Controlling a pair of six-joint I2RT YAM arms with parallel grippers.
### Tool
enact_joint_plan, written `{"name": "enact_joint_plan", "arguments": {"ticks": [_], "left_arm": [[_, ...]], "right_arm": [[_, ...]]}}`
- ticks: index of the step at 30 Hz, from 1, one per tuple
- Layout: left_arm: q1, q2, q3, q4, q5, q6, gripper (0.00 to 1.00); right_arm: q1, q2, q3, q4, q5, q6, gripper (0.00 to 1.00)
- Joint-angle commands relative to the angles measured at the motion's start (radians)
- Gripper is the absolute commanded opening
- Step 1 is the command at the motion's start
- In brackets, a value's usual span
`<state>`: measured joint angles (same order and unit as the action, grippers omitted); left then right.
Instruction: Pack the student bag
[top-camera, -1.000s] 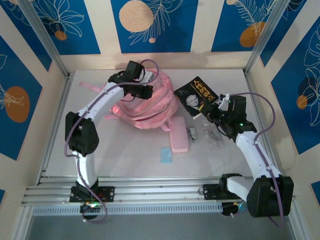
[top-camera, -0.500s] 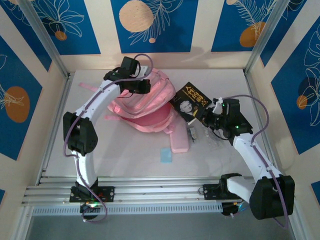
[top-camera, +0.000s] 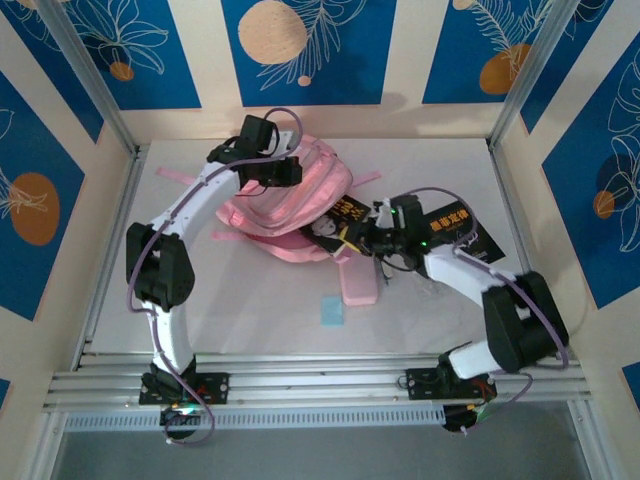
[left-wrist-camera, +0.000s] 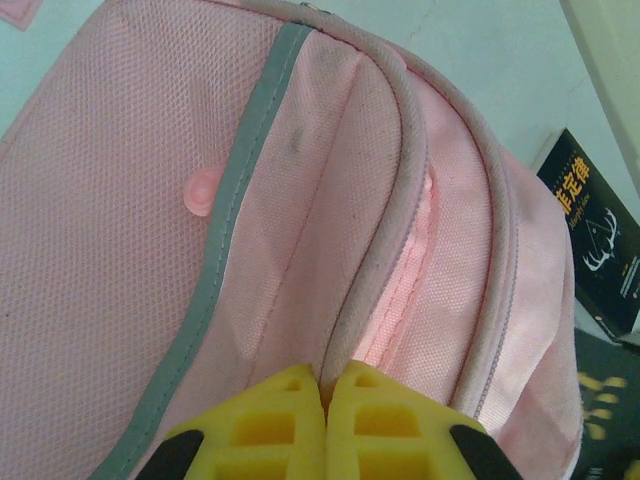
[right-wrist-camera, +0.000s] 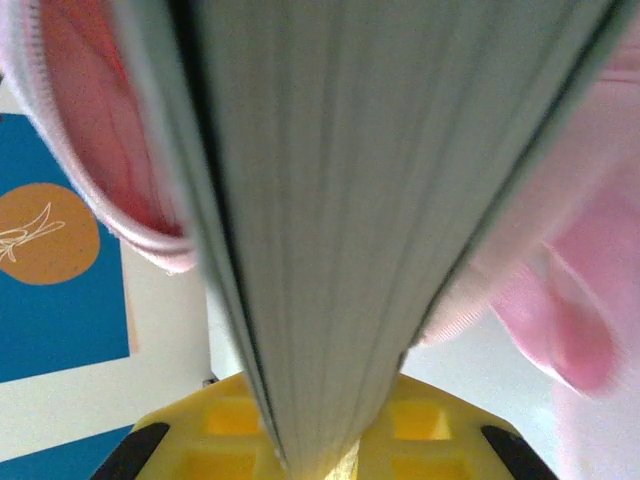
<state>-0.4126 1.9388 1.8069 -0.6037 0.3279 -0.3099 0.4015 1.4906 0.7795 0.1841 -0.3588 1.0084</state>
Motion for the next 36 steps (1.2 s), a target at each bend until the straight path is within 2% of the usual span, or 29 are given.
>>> {"name": "enact_joint_plan", "arguments": {"ticks": [1,14,19,25,26,30,32,36], "left_arm": [[0.011,-0.073,-0.009,0.076,0.041,-0.032,0.00],[0.011,-0.120,-0.041,0.110,0.072,-0.087,0.00],[0.011,-0.136,-0.054,0.123,0.057,-0.094,0.00],[0.014,-0.144,-0.083,0.148,0.012,-0.095,0.00],[0.014,-0.144,-0.087,0.153,0.007,-0.098,0.00],[0.021,-0.147,-0.103,0.172,-0.021,-0.101,0.00],[0.027,-0.148,-0.111,0.180,-0.030,-0.101,0.00],[0.039,-0.144,-0.139,0.202,-0.053,-0.100,0.00]], "right_arm": [[0.031,0.107,0.109,0.275,-0.026,0.045,0.06],[0.117,0.521,0.392,0.546,0.116,0.153,0.08],[0.133,0.621,0.507,0.530,0.154,0.175,0.09],[0.133,0.652,0.589,0.321,0.212,0.247,0.16],[0.130,0.652,0.596,0.290,0.207,0.265,0.22],[0.123,0.606,0.579,0.219,0.189,0.302,0.58],[0.120,0.560,0.549,0.203,0.183,0.299,0.68],[0.110,0.444,0.502,0.097,0.160,0.263,0.71]]}}
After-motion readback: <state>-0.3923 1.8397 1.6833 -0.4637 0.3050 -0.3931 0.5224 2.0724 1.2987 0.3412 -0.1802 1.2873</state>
